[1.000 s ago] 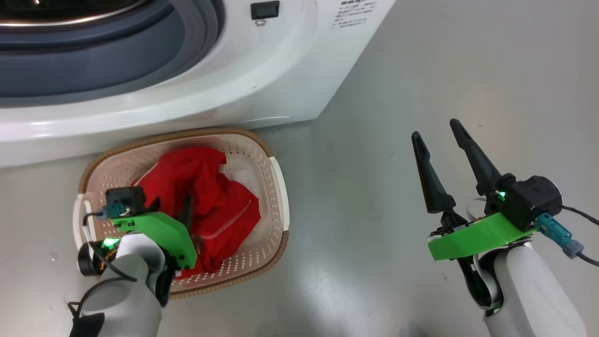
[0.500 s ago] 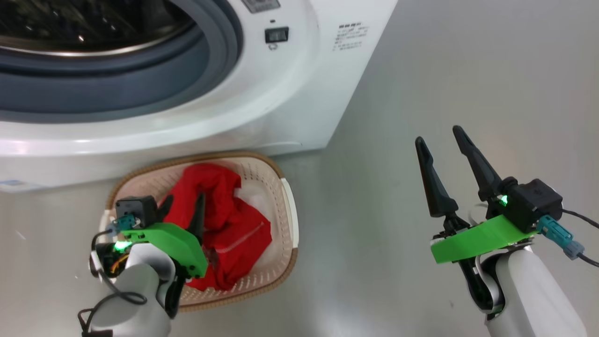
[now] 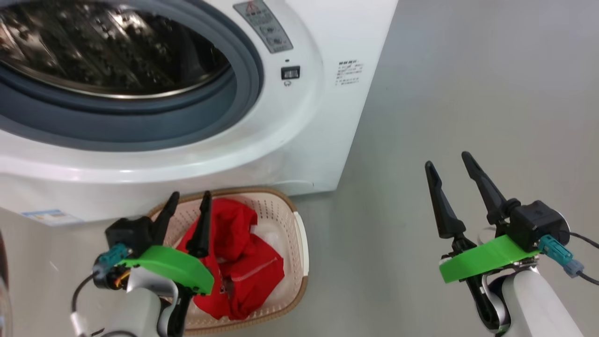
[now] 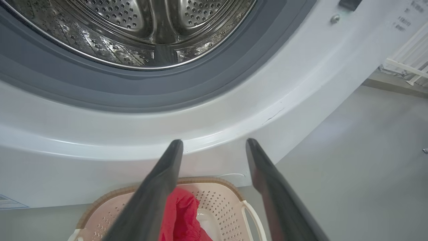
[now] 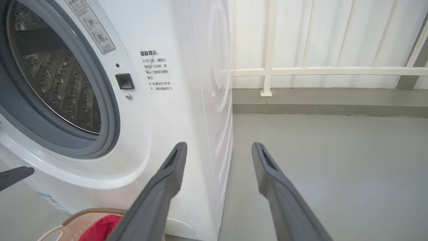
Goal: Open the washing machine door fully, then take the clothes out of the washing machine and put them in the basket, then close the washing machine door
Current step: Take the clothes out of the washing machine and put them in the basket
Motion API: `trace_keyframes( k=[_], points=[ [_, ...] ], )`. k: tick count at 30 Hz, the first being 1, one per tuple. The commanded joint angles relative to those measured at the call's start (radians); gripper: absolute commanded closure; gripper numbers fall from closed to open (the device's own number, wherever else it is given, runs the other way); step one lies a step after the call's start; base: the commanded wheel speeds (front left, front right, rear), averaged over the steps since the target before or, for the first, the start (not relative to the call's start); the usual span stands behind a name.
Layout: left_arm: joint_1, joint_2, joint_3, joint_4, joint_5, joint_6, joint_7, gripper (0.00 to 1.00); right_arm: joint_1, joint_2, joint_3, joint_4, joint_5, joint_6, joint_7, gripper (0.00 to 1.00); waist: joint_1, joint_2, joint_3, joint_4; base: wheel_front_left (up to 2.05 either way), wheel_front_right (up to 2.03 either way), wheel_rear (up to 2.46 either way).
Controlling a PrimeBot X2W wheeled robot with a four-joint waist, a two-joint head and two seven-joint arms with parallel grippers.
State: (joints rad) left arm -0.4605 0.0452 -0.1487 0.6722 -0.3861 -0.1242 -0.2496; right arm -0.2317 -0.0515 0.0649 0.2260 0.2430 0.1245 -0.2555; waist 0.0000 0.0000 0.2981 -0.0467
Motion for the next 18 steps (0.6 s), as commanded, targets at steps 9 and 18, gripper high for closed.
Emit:
trace_keyframes(
  k=[9, 18],
  points=[
    [0.131, 0.019, 0.113, -0.292, 0.07, 0.021, -0.012, 0.0, 0.025, 0.001, -0.014, -0.02, -0.016, 0.006, -0.006, 0.0, 0.0, 0.0, -0.095, -0.005, 0.0, 0.0, 0.0],
    [0.24, 0.014, 0.16, -0.442, 0.116, 0.058, -0.012, 0.0, 0.063, 0.001, -0.033, -0.019, -0.024, 0.006, -0.006, 0.0, 0.0, 0.0, -0.173, -0.003, 0.0, 0.0, 0.0]
  ],
)
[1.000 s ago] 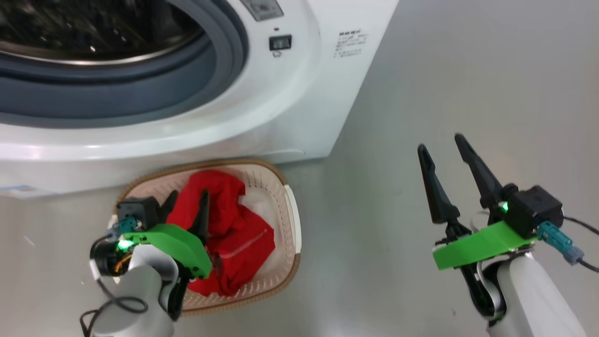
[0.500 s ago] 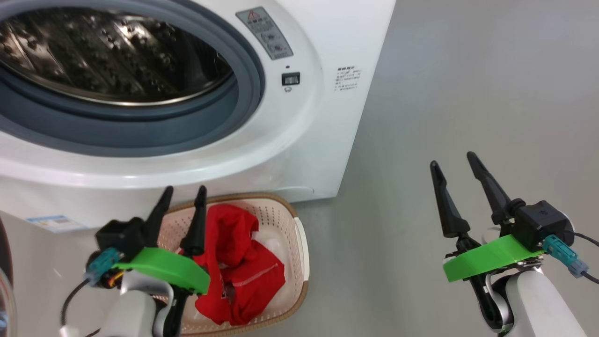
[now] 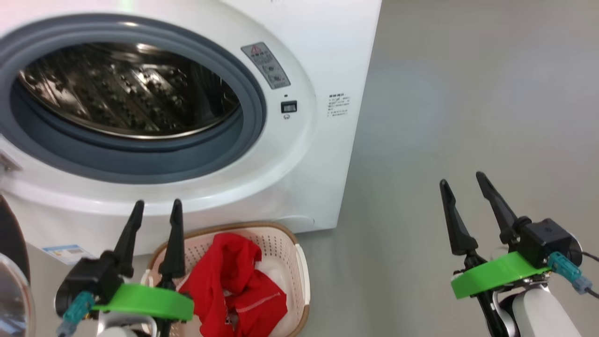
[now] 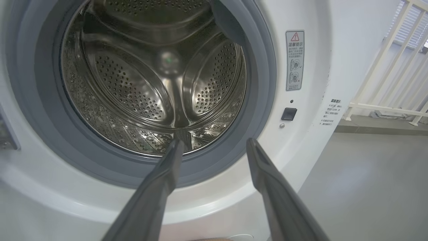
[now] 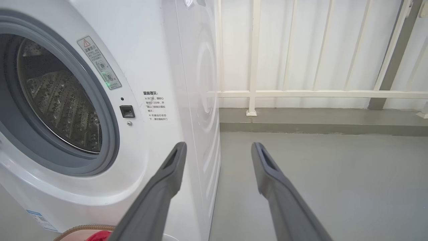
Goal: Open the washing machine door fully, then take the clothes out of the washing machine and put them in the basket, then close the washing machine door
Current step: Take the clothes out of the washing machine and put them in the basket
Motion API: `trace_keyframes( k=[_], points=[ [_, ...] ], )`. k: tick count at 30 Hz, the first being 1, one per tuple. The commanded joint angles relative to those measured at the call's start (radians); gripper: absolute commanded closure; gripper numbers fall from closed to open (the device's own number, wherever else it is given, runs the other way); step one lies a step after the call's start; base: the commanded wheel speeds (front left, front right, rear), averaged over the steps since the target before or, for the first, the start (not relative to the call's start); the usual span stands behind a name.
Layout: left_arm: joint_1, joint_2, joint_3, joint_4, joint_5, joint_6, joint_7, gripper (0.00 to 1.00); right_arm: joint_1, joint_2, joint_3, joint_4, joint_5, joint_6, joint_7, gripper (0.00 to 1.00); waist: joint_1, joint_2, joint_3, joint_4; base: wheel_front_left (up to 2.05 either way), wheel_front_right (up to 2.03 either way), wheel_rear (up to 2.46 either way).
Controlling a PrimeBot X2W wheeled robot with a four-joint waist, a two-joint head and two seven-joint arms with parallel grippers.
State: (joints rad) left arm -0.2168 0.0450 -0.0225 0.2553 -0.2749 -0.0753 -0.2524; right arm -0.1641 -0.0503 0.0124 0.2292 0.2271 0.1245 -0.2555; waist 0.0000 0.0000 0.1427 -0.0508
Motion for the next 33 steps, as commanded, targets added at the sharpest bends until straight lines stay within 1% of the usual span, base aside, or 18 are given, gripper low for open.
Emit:
trace_keyframes(
  k=[1, 14, 23, 33],
  points=[
    [0.007, 0.014, 0.039, -0.033, 0.007, 0.012, -0.009, 0.0, 0.001, 0.0, 0.017, -0.023, -0.01, 0.006, -0.006, 0.0, 0.0, 0.0, -0.026, 0.002, 0.0, 0.0, 0.0],
    [0.153, 0.028, 0.075, -0.088, 0.021, 0.036, -0.009, 0.0, 0.094, 0.0, -0.003, -0.034, -0.012, 0.006, -0.006, 0.0, 0.0, 0.0, -0.147, -0.006, 0.0, 0.0, 0.0],
    [0.217, 0.036, 0.079, -0.129, 0.03, 0.059, -0.008, 0.0, 0.137, 0.0, -0.019, -0.053, -0.016, 0.006, -0.006, 0.0, 0.0, 0.0, -0.172, -0.015, 0.0, 0.0, 0.0],
    [0.24, 0.043, 0.082, -0.158, 0.023, 0.074, 0.001, 0.0, 0.15, 0.0, -0.012, -0.064, -0.012, 0.006, -0.006, 0.0, 0.0, 0.0, -0.171, -0.021, 0.0, 0.0, 0.0]
  ],
)
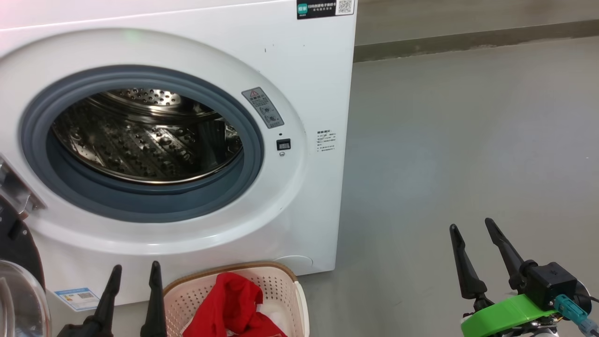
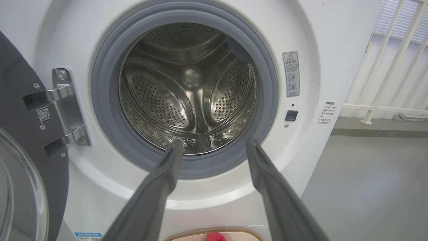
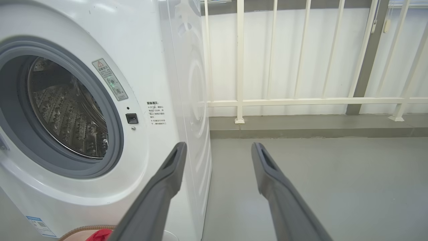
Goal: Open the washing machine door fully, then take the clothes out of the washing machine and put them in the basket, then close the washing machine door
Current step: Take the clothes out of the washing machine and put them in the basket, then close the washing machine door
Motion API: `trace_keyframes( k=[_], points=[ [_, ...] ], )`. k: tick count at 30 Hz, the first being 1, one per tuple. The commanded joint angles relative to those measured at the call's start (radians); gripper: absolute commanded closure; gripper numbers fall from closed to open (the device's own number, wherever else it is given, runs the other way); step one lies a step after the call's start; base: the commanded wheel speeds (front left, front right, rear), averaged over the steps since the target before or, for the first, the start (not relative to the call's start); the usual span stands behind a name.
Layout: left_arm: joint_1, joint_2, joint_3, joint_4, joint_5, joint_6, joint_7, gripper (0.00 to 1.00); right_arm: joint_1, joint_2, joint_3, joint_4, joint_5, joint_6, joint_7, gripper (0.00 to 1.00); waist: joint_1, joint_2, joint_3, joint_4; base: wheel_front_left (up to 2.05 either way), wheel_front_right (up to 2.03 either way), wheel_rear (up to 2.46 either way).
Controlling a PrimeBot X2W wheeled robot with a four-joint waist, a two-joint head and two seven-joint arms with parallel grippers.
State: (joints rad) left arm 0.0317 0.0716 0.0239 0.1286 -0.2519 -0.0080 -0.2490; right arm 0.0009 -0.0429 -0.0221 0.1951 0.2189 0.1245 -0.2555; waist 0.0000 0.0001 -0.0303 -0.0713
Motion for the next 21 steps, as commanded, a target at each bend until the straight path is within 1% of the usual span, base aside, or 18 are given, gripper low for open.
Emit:
trace_keyframes(
  k=[1, 7, 11, 16, 21],
  points=[
    [-0.007, 0.017, 0.036, -0.034, 0.0, 0.008, -0.002, 0.0, -0.014, -0.007, 0.023, -0.03, -0.003, 0.006, -0.006, 0.0, 0.0, -0.0001, 0.002, -0.001, 0.0, 0.0, 0.0],
    [-0.004, 0.019, 0.037, -0.045, -0.002, 0.019, 0.002, 0.0, -0.016, -0.007, 0.023, -0.03, -0.001, 0.006, -0.006, 0.0, 0.0, -0.0001, 0.006, -0.002, -0.02, 0.02, 0.01],
    [-0.001, 0.02, 0.035, -0.054, -0.002, 0.027, 0.006, 0.0, -0.016, -0.007, 0.022, -0.029, 0.001, 0.006, -0.006, 0.0, 0.0, -0.0001, 0.009, 0.0, -0.57, 0.4, 0.17],
    [0.001, 0.022, 0.03, -0.062, -0.005, 0.03, 0.01, 0.0, -0.017, -0.007, 0.024, -0.027, 0.003, 0.006, -0.006, 0.0, 0.0, -0.0001, 0.011, 0.004, -1.27, 1.13, 0.14],
    [0.002, 0.025, 0.024, -0.07, -0.009, 0.029, 0.014, 0.0, -0.018, -0.007, 0.026, -0.026, 0.005, 0.006, -0.006, 0.0, 0.0, -0.0001, 0.015, 0.005, -1.89, 1.86, 0.03]
  ],
)
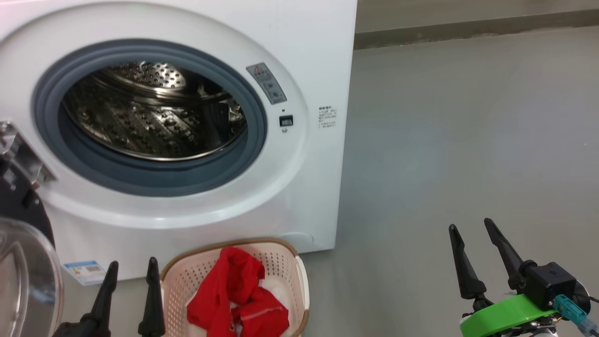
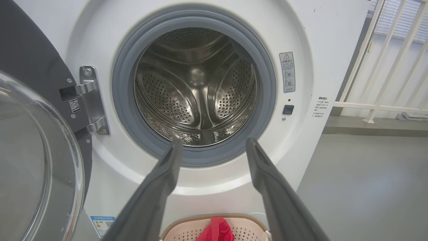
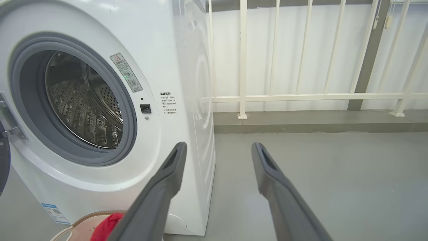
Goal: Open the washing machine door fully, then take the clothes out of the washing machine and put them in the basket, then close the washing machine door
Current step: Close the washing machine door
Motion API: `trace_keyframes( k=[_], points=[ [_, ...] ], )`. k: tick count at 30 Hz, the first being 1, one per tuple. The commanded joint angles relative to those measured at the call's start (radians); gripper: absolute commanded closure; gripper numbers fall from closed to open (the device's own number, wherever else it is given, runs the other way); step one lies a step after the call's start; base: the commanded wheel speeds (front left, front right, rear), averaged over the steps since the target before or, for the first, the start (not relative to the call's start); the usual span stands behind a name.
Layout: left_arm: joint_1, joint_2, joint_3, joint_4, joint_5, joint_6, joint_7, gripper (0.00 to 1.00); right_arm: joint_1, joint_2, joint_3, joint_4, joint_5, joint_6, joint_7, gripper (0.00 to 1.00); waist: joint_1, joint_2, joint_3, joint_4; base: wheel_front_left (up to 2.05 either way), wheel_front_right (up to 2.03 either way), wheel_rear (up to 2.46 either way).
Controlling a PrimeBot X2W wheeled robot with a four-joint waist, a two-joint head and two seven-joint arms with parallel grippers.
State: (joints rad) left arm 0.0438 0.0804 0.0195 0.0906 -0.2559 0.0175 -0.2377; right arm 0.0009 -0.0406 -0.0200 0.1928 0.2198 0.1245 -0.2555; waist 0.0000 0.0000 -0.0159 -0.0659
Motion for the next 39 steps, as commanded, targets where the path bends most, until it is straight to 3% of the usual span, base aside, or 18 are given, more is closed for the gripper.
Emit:
trace_keyframes(
  k=[1, 12, 29, 39],
  points=[
    [-0.01, 0.016, 0.027, -0.033, -0.006, 0.003, 0.003, 0.0, -0.019, -0.01, 0.024, -0.023, 0.005, 0.006, -0.006, 0.0, 0.0, 0.0, 0.001, 0.0, -2.08, 2.08, 0.0],
    [-0.012, 0.02, 0.017, -0.04, -0.015, 0.002, 0.0, 0.0, -0.022, -0.01, 0.023, -0.019, 0.005, 0.006, -0.006, 0.0, 0.0, 0.0, 0.002, 0.002, -1.26, 1.26, 0.0],
    [-0.013, 0.029, 0.001, -0.054, -0.006, 0.019, 0.002, 0.0, -0.02, -0.01, 0.021, -0.018, 0.007, 0.006, -0.006, 0.0, 0.0, 0.0, -0.003, 0.023, -0.06, 0.06, 0.0],
    [-0.011, 0.031, -0.014, -0.088, 0.002, 0.037, 0.019, 0.0, -0.016, -0.01, 0.033, -0.029, 0.004, 0.006, -0.006, 0.0, 0.0, 0.0, -0.004, 0.091, 0.0, 0.0, 0.0]
  ],
)
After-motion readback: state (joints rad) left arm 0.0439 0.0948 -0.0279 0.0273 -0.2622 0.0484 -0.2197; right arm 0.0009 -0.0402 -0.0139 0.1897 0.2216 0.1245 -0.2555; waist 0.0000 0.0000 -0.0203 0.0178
